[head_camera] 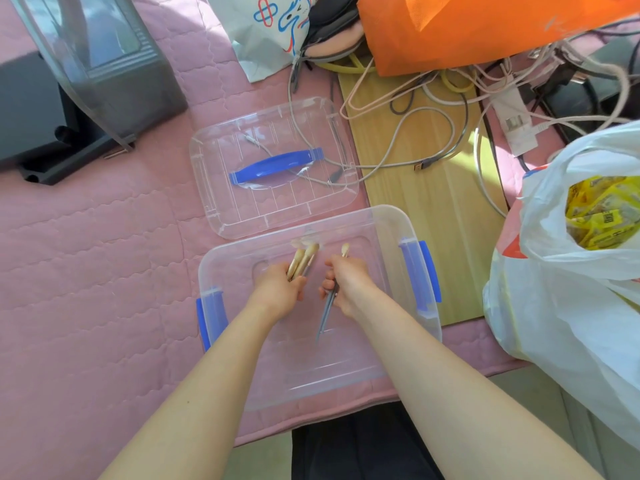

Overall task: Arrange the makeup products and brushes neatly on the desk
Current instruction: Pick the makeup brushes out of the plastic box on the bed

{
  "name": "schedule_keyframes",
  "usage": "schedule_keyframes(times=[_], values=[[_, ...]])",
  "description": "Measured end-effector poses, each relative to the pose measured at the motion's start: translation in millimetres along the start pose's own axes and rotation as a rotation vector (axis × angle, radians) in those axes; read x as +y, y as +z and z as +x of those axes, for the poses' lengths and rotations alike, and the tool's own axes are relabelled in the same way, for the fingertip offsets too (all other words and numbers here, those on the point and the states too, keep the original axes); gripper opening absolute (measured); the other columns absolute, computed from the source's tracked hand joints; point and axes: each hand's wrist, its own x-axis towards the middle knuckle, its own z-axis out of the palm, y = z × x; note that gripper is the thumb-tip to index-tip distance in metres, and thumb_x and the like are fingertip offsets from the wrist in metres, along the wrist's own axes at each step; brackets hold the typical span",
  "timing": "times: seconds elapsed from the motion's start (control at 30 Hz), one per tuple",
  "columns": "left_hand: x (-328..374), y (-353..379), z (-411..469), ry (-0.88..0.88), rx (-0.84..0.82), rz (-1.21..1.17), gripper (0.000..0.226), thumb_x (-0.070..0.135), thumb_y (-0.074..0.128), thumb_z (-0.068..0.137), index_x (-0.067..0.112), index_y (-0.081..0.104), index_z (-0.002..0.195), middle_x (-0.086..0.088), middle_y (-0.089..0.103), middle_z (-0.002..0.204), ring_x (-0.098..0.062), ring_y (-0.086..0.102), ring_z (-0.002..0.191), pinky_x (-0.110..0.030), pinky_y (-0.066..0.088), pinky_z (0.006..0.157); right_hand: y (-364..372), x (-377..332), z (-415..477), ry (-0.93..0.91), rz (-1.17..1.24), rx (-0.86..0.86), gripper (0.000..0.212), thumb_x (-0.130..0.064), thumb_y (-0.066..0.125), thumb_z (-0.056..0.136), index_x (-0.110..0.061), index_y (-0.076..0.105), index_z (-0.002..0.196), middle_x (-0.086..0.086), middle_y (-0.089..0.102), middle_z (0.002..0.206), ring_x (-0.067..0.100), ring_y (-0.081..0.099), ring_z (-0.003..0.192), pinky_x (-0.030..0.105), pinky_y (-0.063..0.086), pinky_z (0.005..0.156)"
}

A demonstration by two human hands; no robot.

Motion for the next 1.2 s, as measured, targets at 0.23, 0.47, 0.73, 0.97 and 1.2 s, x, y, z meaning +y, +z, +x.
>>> schedule_keyframes(times=[0.23,0.47,0.73,0.97,1.2], values=[[-10.3,1.0,-7.6,-0.080,0.079,0.096,0.017,0.018,0.057,0.091,0.004,0.056,0.099,-0.017,0.069,0.096,-0.034,0.061,0.094,-0.037,0.048,0.077,20.1,5.6,13.2,-0.224,-0.427,0.182,0.020,-0.023,0.068,0.082,-0.010,0.056,0.074,0.010,0.061,0.078,0.032,0.065,0.067,0.035,0.057,0.057],[-16.5,3.5,-17.7,-0.086,0.010,-0.109,0.008,0.012,0.067,0.082,0.005,0.067,0.086,-0.014,0.072,0.088,-0.025,0.060,0.076,-0.036,0.051,0.076,25.1,11.4,11.5,-0.431,-0.765,0.322,0.041,-0.027,0.059,0.089,-0.014,0.055,0.128,0.013,0.068,0.106,0.032,0.062,0.104,0.033,0.046,0.076],[-19.9,-3.9,-28.7,-0.094,0.016,-0.283,0.016,0.018,0.070,0.083,0.002,0.071,0.085,-0.019,0.067,0.079,-0.023,0.052,0.064,-0.039,0.054,0.074,20.6,9.4,6.2,-0.338,-0.550,0.224,0.015,-0.026,0.060,0.087,-0.014,0.051,0.090,0.010,0.064,0.094,0.034,0.061,0.101,0.036,0.048,0.082],[-7.8,-7.6,-54.9,-0.095,0.025,-0.486,0.014,0.022,0.071,0.084,0.009,0.074,0.086,-0.017,0.072,0.097,-0.015,0.052,0.062,-0.027,0.052,0.064,-4.7,-2.5,-29.0,-0.441,-0.379,0.154,0.014,-0.020,0.051,0.086,-0.009,0.057,0.093,-0.003,0.066,0.067,0.020,0.059,0.064,0.032,0.049,0.065],[4.7,-12.2,-106.2,-0.073,0.048,-0.664,0.013,0.030,0.067,0.087,0.020,0.075,0.086,0.009,0.075,0.092,-0.012,0.062,0.092,-0.029,0.047,0.081,-30.2,-20.6,-102.7,-0.512,-0.473,-0.053,0.016,-0.019,0.042,0.096,-0.019,0.058,0.095,-0.004,0.064,0.075,0.013,0.056,0.076,0.038,0.050,0.077]])
